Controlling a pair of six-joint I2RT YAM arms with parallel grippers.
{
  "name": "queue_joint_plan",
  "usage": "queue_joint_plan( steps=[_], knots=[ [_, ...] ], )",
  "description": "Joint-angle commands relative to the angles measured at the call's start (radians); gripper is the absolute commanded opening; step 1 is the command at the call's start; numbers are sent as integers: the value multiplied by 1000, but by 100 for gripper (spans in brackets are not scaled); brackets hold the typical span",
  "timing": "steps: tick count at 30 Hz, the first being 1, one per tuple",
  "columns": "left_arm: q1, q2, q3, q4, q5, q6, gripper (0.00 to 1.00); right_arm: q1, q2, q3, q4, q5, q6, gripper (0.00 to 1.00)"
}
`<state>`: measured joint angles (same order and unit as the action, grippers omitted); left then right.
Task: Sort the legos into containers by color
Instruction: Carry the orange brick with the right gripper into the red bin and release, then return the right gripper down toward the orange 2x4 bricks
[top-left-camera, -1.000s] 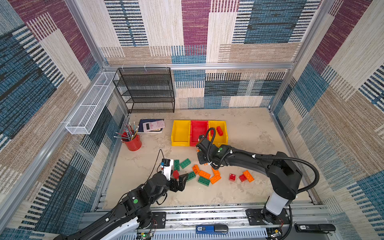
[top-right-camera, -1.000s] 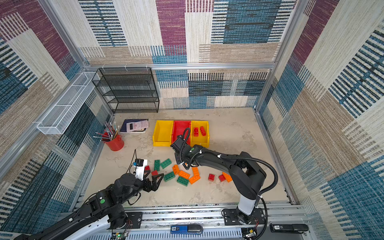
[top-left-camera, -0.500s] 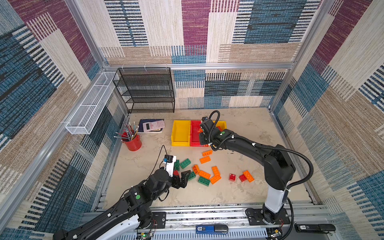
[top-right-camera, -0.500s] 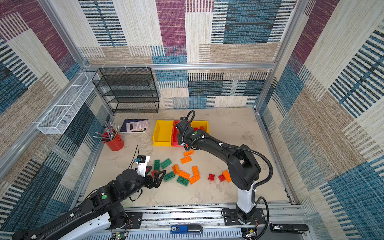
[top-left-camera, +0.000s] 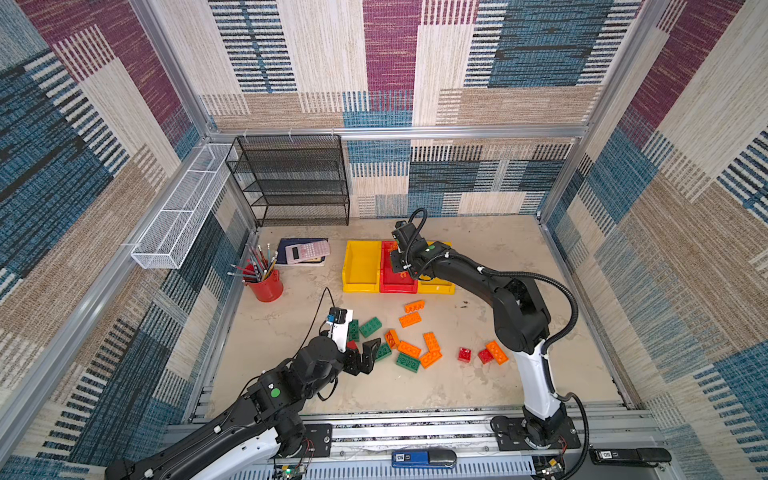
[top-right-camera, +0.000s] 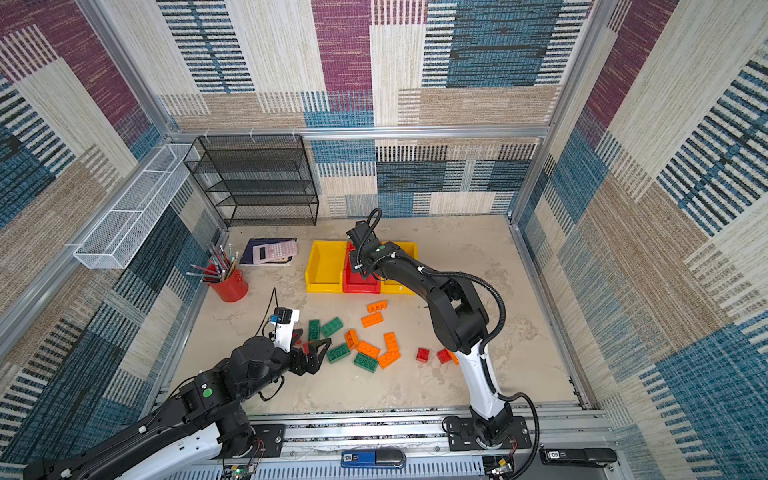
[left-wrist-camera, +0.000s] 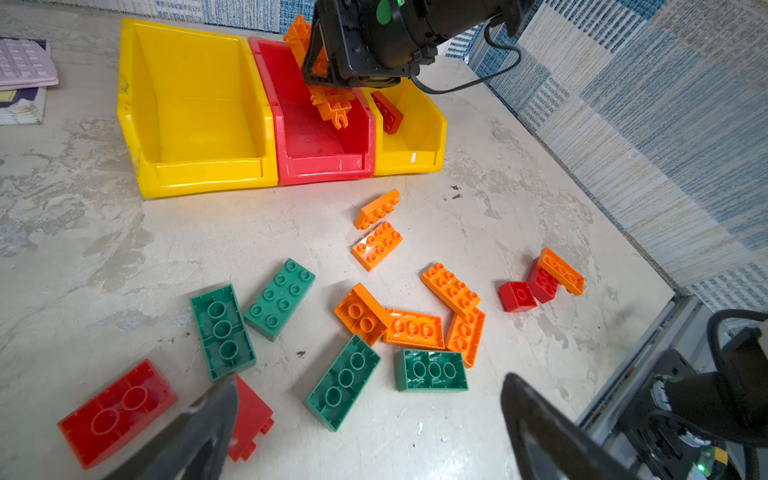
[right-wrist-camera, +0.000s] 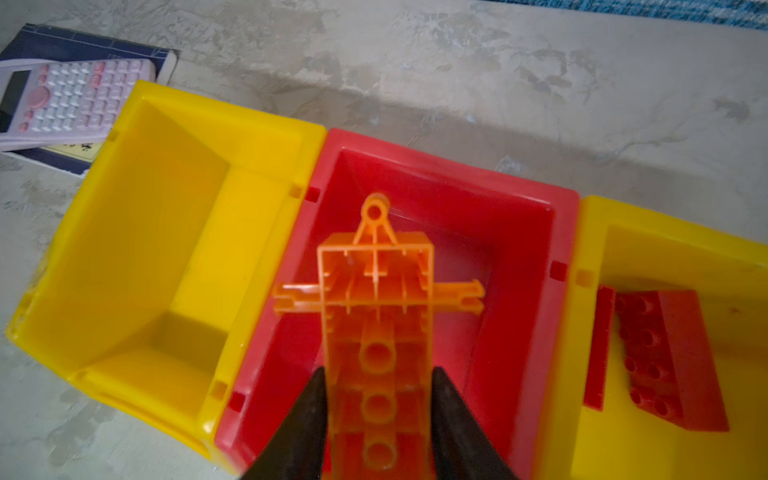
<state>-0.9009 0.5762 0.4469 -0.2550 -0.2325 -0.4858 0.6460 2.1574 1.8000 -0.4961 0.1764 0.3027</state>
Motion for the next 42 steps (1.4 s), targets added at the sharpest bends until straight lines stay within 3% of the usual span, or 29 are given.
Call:
queue_joint_plan(
  steps=[1,7,13,18,19,20,21,42],
  knots=[
    [1,-2,8,-8,-7,23,99,3,-11,2,-9,-11,-10,61],
    [1,-18,-18,4,7,25,99,22,-207,-207,70,-28,3,83],
    [0,-31,-59,59,44,29,99,81,-396,-476,116,11,33,86],
    [-1,-4,-61,86,75,30,99,103,-464,-660,179,6,77,88],
    [-1,4,-58,85,80,29,99,107,-473,-688,197,5,84,89],
    [0,12,-55,87,85,27,99,111,-481,-713,218,-2,89,100],
    [0,19,-52,86,90,23,99,116,-489,-741,245,-12,89,100],
    [0,-31,-44,41,45,-1,99,116,-390,-799,398,28,67,100]
  ],
)
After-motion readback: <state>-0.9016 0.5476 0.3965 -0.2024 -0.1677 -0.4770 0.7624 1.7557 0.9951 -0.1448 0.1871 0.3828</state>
